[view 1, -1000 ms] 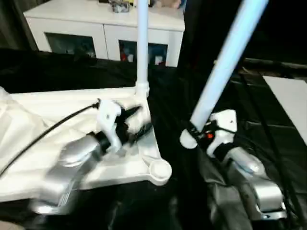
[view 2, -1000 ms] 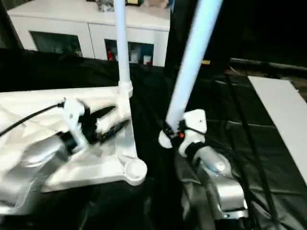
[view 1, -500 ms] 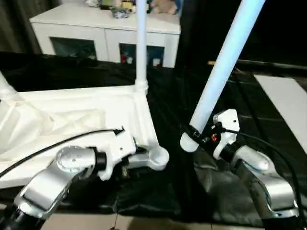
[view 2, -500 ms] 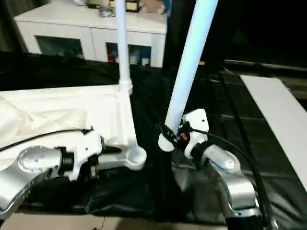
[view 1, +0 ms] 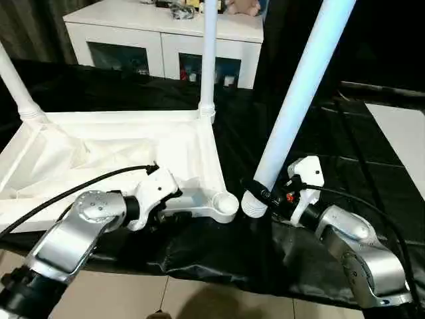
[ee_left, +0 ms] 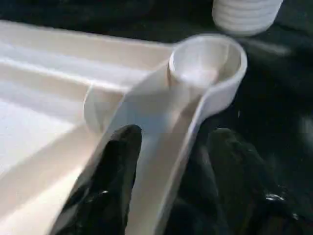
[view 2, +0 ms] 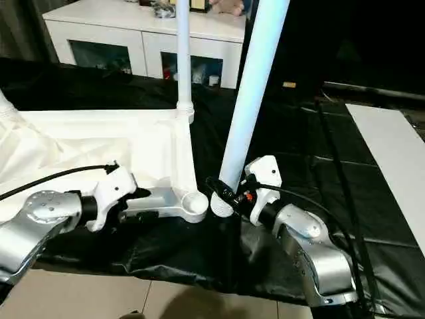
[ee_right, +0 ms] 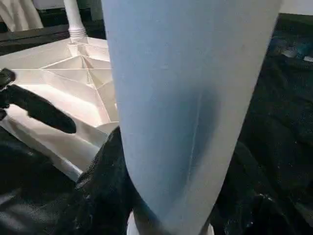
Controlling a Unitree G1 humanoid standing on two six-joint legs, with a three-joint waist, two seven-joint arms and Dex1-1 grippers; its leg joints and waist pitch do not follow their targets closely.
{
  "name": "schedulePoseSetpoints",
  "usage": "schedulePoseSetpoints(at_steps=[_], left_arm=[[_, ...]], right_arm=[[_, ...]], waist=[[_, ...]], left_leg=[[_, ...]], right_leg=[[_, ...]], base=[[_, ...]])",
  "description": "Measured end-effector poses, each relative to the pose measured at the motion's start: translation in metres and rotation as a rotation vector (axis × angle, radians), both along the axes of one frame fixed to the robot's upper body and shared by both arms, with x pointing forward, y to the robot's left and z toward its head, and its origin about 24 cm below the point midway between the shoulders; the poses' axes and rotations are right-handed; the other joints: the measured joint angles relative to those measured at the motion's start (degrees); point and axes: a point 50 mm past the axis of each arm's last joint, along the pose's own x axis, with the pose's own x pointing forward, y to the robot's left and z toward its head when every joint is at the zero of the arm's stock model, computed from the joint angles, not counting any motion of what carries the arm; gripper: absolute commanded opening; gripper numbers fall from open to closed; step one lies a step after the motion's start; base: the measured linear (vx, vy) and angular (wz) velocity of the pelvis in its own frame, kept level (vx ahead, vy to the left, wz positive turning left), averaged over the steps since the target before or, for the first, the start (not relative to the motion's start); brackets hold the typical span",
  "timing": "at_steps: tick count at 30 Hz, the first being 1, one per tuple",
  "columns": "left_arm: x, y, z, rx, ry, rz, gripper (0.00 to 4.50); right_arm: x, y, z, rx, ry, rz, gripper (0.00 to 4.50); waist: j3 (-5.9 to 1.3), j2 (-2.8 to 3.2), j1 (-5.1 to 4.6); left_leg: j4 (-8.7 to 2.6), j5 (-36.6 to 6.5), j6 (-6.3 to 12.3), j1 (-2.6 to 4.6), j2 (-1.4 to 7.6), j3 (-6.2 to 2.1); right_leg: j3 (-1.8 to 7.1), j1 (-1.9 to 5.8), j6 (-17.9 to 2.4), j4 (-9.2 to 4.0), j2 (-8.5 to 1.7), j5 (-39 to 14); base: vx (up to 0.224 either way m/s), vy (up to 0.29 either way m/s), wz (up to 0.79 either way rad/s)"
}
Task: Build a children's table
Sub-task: Insert table leg to table base
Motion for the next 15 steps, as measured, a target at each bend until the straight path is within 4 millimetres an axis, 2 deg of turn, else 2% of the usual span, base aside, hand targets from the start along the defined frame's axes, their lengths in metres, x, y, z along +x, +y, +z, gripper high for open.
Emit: schedulePoseSetpoints(at_steps=[2,4,6,8,15], left_arm=[[0.006,-0.001,0.004,0.009,-0.023,-0.014,2.15],[0.010,0.001,0.004,0.025,-0.034,-0.013,2.09],[0.012,0.001,0.001,0.048,-0.018,-0.032,1.88],[0.012,0.002,-0.005,0.065,0.015,-0.061,1.78],[0.013,0.002,-0.002,0.073,0.040,-0.130,1.33]], right_arm=[[0.000,0.000,0.000,-0.001,0.002,0.001,1.85],[0.000,0.000,0.000,-0.001,0.003,0.001,1.85],[0.000,-0.001,-0.001,-0.006,0.003,0.001,1.85],[0.000,-0.002,-0.001,-0.010,0.003,0.003,1.85],[-0.001,-0.002,-0.001,-0.013,0.004,0.007,1.85]], waist=[[-0.04,-0.06,-0.13],[-0.05,-0.03,-0.22],[-0.05,-0.02,-0.50],[-0.10,0.08,-0.70],[-0.12,0.08,-0.71]], left_leg=[[-0.49,0.0,0.00,0.00,0.00,0.12],[-0.61,0.0,0.00,-0.02,0.06,0.21],[-0.70,0.1,0.05,-0.30,0.15,0.27],[-0.94,0.9,0.29,-0.40,0.29,0.29],[-1.36,0.9,0.34,-0.40,0.42,0.68]], right_leg=[[-0.02,-0.02,0.1,-0.45,0.00,0.3],[-0.03,-0.06,0.1,-0.51,0.02,0.3],[-0.05,-0.10,0.2,-0.61,0.10,0.2],[-0.06,-0.17,-0.1,-0.82,0.29,0.4],[0.01,-0.20,-0.2,-1.36,0.41,0.5]], base=[[0.000,0.000,0.00],[0.000,0.000,0.00],[0.000,0.000,0.00],[0.000,0.000,0.00],[0.000,0.000,0.00]])
